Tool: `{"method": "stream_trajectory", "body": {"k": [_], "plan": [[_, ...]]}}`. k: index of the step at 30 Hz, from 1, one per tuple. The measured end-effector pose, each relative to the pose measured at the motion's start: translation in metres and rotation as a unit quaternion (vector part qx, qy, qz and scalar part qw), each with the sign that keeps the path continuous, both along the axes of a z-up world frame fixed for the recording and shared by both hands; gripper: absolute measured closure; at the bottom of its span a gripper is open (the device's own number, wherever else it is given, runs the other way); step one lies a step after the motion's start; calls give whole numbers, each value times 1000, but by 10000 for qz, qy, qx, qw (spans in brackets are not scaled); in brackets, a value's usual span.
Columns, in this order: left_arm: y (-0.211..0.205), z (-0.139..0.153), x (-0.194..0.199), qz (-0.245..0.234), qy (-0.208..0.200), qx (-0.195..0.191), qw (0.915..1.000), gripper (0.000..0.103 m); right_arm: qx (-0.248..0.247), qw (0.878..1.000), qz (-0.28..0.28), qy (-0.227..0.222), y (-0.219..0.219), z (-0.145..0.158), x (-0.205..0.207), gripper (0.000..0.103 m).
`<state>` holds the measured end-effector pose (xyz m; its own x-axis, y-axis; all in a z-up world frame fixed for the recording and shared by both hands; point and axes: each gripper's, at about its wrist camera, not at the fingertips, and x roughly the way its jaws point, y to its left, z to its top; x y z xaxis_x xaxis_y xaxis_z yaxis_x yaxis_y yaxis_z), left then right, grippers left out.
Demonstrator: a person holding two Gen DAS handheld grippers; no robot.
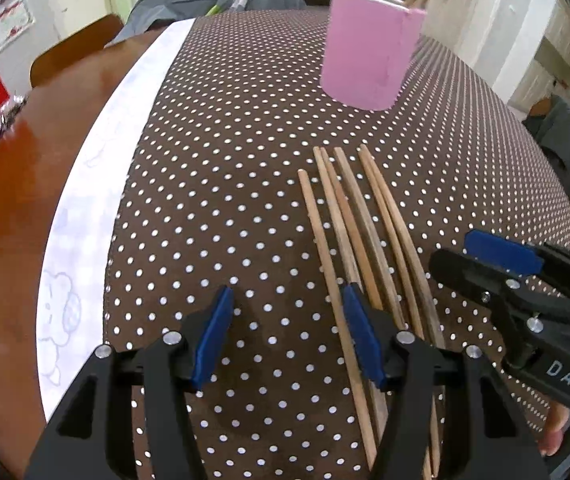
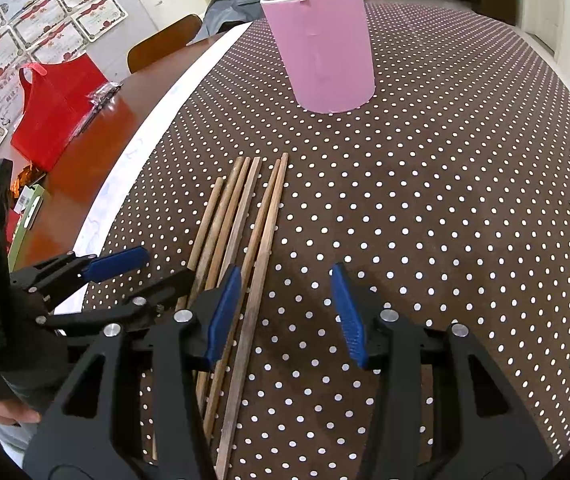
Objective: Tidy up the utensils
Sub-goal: 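Move both open tools over the remaining chopsticks on the tablecloth, then close the left tool on a chopstick while the right tool grasps another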
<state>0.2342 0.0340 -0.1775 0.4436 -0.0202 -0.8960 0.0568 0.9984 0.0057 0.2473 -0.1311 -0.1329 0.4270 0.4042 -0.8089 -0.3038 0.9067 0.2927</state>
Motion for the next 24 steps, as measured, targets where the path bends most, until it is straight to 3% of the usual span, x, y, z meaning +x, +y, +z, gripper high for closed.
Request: {"method": "stream_trajectory", "body": {"k": [2, 7, 15, 18, 24], "plan": [[-7, -1, -1, -70, -55, 169, 9998, 47, -24, 10000, 2, 15, 0, 0, 0, 56], [5, 3, 2, 151, -68, -62, 9998, 94, -175, 9997, 108, 122, 7, -1, 2, 56], [21, 2, 4, 330, -114, -547, 9979, 98, -516, 9979, 246, 303, 24, -3, 9, 56], [26, 2, 6, 377, -106, -729, 9966, 98, -871, 9953, 302, 291, 32, -3, 12, 68], [32, 2, 6, 426, -103, -919, 9948, 98, -1135, 9921, 444, 305, 46, -3, 18, 72]]}}
